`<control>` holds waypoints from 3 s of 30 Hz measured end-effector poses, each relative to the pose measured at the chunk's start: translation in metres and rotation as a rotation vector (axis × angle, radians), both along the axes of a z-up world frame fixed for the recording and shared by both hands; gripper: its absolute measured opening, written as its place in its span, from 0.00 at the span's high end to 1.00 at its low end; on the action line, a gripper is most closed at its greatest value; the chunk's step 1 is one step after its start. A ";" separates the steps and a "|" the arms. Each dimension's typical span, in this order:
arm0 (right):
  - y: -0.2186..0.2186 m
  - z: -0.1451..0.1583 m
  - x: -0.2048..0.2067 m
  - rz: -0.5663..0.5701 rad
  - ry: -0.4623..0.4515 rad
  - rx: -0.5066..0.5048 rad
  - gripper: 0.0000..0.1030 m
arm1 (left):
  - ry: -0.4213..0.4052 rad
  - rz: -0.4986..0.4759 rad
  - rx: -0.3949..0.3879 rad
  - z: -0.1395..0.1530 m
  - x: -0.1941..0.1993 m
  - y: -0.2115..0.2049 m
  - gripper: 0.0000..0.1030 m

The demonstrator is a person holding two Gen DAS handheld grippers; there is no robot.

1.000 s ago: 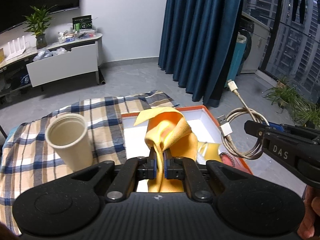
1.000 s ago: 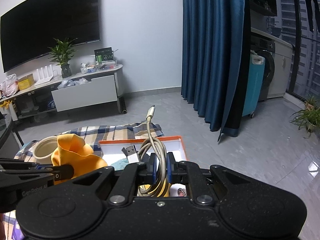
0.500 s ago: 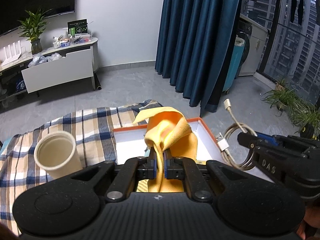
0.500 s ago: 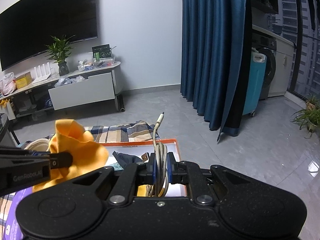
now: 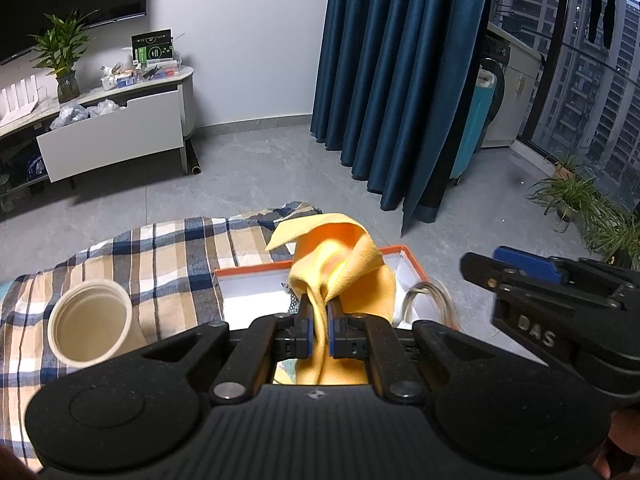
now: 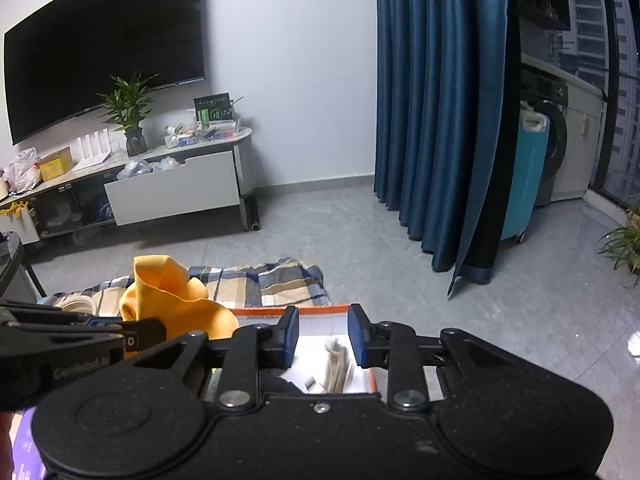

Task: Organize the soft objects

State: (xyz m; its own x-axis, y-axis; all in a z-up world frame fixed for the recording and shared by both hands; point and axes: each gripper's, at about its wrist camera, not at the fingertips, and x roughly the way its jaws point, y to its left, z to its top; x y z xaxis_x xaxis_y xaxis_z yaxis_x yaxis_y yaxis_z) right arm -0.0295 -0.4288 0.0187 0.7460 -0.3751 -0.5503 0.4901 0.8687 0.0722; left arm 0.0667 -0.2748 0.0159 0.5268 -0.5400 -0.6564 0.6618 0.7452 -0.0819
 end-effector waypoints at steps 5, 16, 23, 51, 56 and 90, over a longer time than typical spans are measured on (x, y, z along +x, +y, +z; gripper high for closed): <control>-0.002 0.008 -0.016 -0.041 -0.037 -0.015 0.62 | 0.032 -0.027 -0.009 -0.002 0.002 -0.008 0.90; 0.006 0.014 -0.045 -0.055 -0.053 -0.023 0.60 | 0.034 -0.056 -0.055 -0.001 -0.003 -0.005 0.30; 0.021 0.017 -0.060 -0.039 -0.062 -0.022 0.53 | -0.002 0.039 -0.036 0.013 -0.020 0.017 0.00; 0.066 -0.018 -0.114 -0.009 0.038 0.031 0.37 | 0.074 0.170 0.136 -0.033 -0.105 0.061 0.00; 0.068 -0.028 -0.119 -0.012 0.053 0.039 0.36 | 0.094 0.167 0.151 -0.047 -0.111 0.061 0.00; 0.078 -0.038 -0.139 0.001 0.070 0.043 0.32 | 0.138 0.136 0.155 -0.068 -0.134 0.062 0.00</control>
